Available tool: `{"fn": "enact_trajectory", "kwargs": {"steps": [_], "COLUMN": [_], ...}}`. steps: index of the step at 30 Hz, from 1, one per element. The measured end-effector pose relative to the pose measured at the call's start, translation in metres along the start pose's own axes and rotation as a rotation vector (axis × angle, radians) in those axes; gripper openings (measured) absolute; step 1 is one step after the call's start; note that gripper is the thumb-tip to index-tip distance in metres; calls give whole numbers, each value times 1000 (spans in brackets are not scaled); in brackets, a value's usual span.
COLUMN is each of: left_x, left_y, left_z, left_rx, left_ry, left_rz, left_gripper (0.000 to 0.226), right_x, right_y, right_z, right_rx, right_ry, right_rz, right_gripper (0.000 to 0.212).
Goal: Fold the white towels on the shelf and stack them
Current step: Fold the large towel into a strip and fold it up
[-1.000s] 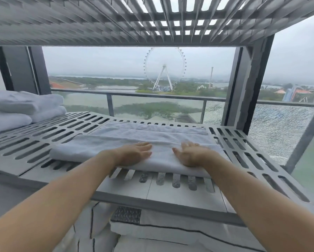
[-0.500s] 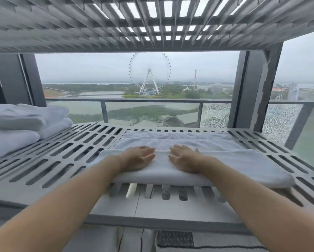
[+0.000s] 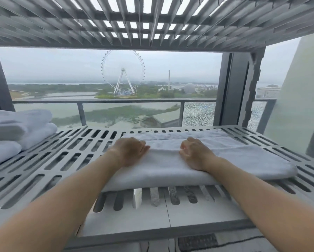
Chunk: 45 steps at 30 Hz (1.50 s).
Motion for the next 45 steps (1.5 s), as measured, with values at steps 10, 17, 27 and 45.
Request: {"fn": "enact_trajectory", "kwargs": {"steps": [10, 17, 27, 45], "left_x": [-48, -66, -55, -43], "left_y": [10, 33, -1, -91], "left_z": [3, -29, -36, -33], "left_rx": [10, 322, 314, 86], "left_ry": [388, 348, 442, 232], "left_rz": [-95, -183, -128, -39], "left_gripper": [43, 64, 60, 27], "right_x": [36, -5, -63, -112], "right_y": [18, 25, 11, -63], "right_z": [-1, -30, -21, 8], "right_rx": [-98, 380, 376, 151], "right_ry": [-139, 149, 106, 111], "right_rz": [111, -43, -115, 131], "right_gripper": [34, 60, 56, 39]}}
Point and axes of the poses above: each hand's wrist, its own y-axis away from the middle knuckle, its own z-axis out of the back of the hand, x = y × z, the point moved 7 cm from there along -y, towards the middle knuckle, and after that the axes turned 2 degrees about -z, right-handed, at the moved point
